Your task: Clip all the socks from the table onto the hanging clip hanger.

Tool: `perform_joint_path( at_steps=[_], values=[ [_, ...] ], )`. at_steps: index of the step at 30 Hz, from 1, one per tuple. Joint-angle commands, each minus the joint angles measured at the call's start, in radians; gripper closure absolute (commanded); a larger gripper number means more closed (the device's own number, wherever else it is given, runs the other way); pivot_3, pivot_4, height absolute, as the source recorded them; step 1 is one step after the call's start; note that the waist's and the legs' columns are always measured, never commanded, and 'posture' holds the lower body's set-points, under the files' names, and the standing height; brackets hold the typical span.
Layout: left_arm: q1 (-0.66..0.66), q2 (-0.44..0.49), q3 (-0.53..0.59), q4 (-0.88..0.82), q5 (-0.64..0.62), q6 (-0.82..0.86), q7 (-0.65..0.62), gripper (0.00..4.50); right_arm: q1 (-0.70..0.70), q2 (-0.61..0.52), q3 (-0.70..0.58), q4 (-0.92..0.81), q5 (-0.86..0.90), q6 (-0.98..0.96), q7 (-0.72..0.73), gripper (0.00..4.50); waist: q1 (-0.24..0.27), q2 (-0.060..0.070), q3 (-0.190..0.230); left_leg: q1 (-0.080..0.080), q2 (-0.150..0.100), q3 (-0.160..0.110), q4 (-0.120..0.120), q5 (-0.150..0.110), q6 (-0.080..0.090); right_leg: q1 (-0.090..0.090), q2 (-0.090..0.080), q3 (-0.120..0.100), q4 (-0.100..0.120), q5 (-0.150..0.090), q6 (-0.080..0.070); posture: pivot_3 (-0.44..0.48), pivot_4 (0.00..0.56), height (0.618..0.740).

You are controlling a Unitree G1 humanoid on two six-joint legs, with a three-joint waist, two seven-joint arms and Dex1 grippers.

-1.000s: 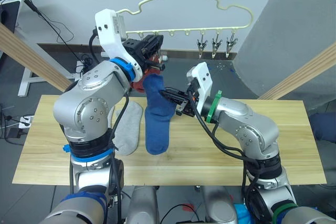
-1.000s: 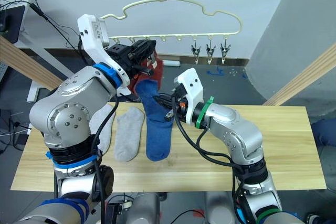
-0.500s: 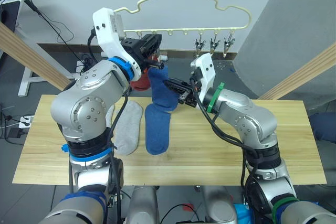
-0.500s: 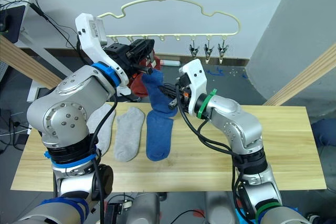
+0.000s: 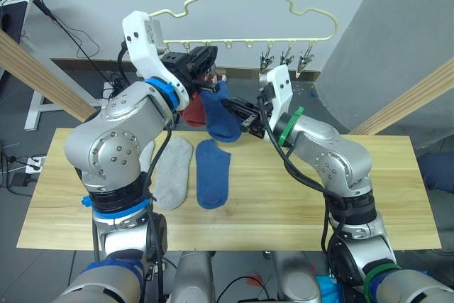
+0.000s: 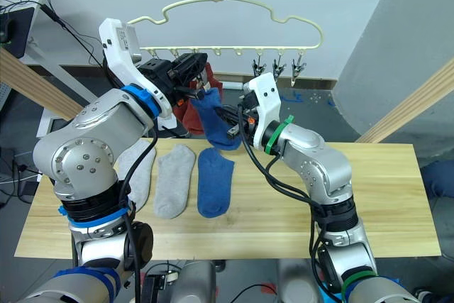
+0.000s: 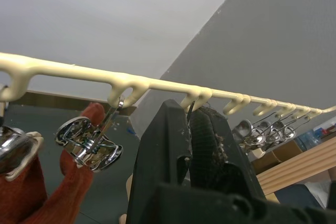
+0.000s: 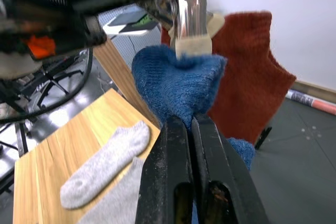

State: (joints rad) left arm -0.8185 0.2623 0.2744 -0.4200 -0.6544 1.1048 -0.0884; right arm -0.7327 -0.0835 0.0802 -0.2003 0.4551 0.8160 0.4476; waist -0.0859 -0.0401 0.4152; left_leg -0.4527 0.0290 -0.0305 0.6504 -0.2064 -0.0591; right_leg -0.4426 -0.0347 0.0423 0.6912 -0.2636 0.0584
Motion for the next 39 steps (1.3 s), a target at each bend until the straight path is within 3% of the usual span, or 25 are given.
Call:
perform_joint_path(
  at_steps=[1,14,29,37,39],
  values=[
    [-0.018,0.0,0.009,-0.038,-0.024,-0.017,0.005,4.31,-0.012,0.018,-0.012,0.003,0.02,-0.031,0.001,4.47,0.0,0.0,0.0,0.0,0.0,0.0,0.0,0.0,0.0,0.0,0.0,0.0,0.0,0.0,0.0,-0.128,0.37,0.74],
    [-0.004,0.014,-0.006,-0.046,-0.027,-0.026,0.006,4.31,-0.075,0.076,-0.088,0.088,0.051,-0.066,-0.027,4.47,0.001,0.0,0.0,0.0,0.0,0.0,0.0,0.0,0.0,0.0,0.0,0.0,0.001,0.0,0.0,-0.122,0.371,0.74],
    [0.005,0.012,-0.017,-0.046,-0.025,-0.041,0.009,4.31,-0.089,0.087,-0.091,0.045,0.108,-0.032,-0.042,4.47,0.001,0.0,0.0,0.0,0.0,0.0,0.0,0.0,0.0,0.0,0.0,0.0,0.001,0.0,0.0,-0.13,0.37,0.74],
    [0.005,0.011,-0.015,-0.045,-0.037,-0.034,0.009,1.78,-0.079,0.085,-0.088,0.034,0.116,-0.016,-0.05,4.5,0.001,0.0,0.0,0.0,0.0,0.0,0.001,0.0,0.0,0.0,0.0,0.0,0.002,0.0,0.0,-0.137,0.37,0.74],
    [0.007,0.011,-0.016,-0.051,-0.042,-0.033,0.008,1.51,-0.077,0.084,-0.086,0.03,0.119,-0.013,-0.052,4.5,0.001,0.0,0.0,0.0,0.0,0.0,0.001,0.0,0.0,-0.001,0.0,0.0,0.002,0.0,0.0,-0.137,0.37,0.74]
  ],
)
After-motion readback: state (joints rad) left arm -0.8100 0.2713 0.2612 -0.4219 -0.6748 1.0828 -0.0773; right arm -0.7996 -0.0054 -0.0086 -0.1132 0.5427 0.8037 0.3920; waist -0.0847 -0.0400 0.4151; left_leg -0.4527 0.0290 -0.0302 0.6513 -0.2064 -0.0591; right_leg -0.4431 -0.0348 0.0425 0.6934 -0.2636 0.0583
